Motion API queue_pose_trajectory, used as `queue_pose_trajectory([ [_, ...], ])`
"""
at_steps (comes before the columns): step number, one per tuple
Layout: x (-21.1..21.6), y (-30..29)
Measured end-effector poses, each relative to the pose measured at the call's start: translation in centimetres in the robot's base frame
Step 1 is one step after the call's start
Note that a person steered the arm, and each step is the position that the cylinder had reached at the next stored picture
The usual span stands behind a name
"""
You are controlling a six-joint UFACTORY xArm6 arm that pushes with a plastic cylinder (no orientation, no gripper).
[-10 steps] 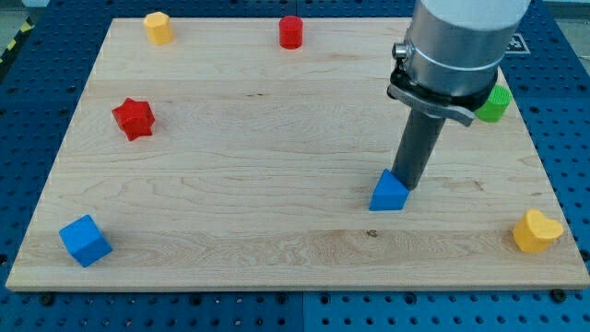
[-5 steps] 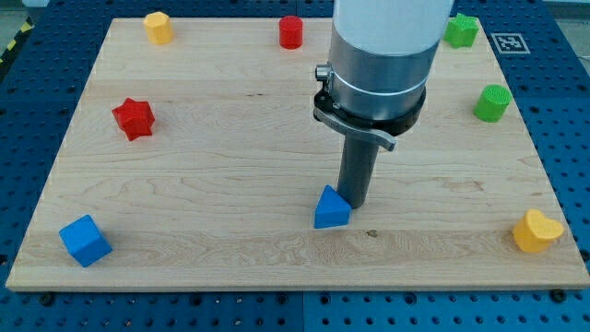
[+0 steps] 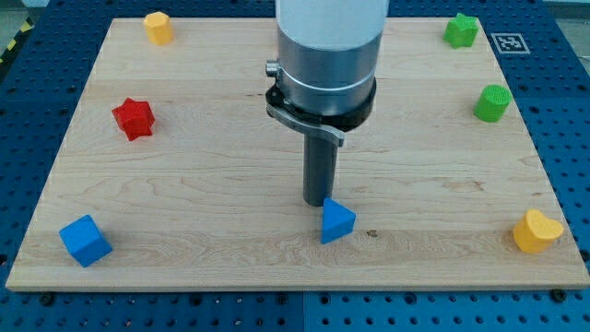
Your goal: Place the triangle at the bottom center of the board
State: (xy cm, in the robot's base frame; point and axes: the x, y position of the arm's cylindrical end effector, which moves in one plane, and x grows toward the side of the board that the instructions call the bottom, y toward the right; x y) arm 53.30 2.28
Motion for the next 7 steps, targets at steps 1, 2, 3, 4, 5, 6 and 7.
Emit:
queue_pose_trajectory([
  [1, 1.0, 0.3],
  [2, 1.1, 0.3],
  [3, 1.1, 0.7],
  [4, 1.1, 0.7],
  [5, 1.1, 0.7],
  [6, -0.6, -0.9],
  [7, -3.3, -3.1],
])
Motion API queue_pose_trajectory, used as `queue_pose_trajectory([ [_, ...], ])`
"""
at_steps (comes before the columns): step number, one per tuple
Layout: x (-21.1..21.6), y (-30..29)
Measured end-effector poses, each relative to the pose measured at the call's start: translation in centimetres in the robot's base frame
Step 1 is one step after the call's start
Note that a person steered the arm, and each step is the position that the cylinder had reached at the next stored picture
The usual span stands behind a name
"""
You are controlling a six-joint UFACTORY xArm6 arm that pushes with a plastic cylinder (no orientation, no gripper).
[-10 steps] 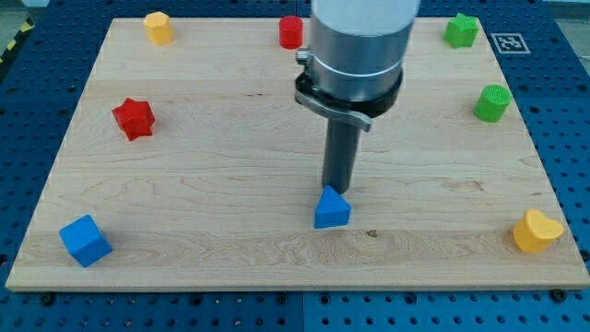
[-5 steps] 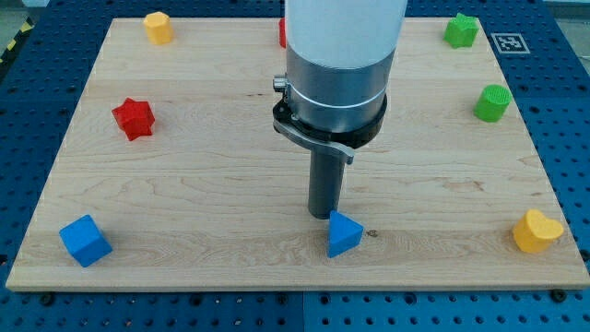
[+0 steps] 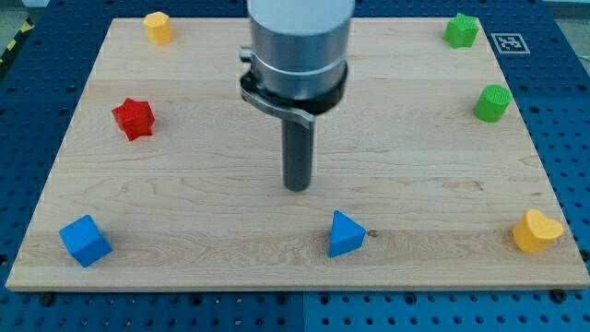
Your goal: Place the triangle at the bottom center of the board
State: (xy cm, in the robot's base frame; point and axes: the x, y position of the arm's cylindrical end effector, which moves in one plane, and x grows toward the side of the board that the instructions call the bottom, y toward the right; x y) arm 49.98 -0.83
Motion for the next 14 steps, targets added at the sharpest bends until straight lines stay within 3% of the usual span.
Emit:
queue_pose_trajectory([
  [1, 1.1, 2.8],
  [2, 4.8, 7.2],
  [7, 7.1, 11.0],
  [10, 8.8, 11.0],
  [14, 8.8, 6.6],
])
